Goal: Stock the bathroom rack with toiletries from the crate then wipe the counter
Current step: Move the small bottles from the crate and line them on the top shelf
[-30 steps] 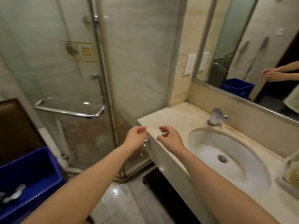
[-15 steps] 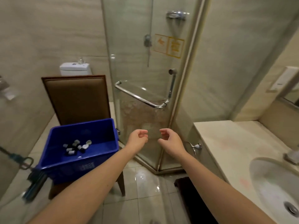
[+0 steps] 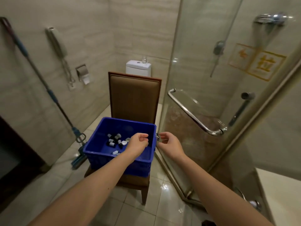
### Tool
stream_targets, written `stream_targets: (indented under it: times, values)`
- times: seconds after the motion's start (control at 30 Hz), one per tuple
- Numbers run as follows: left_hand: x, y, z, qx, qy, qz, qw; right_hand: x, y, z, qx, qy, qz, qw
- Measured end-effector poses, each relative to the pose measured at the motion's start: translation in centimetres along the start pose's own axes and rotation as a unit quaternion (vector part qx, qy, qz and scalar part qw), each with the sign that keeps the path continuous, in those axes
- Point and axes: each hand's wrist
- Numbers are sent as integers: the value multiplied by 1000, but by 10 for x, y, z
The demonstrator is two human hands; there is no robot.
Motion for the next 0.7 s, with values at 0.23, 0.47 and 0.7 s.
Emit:
stream_targets:
  times: [0.23,0.47,0.7]
  values:
    - [-20,31,-13,-27,-25,98,994,18,65,-2,-34,-5,-84,996]
    - [-40,46,-28,-44,-15,174,984,45,109,2,-60,-7,-143,988]
    - [-63,71,-38,-76,-17,206,975,75,143,-2,-60,4,-189,980]
Point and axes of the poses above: each hand's wrist, its own y-axis towards the middle knuckle, its own x-axis out of the palm, z = x × y, and after that the axes turned 7 degrees about -y, right-handed
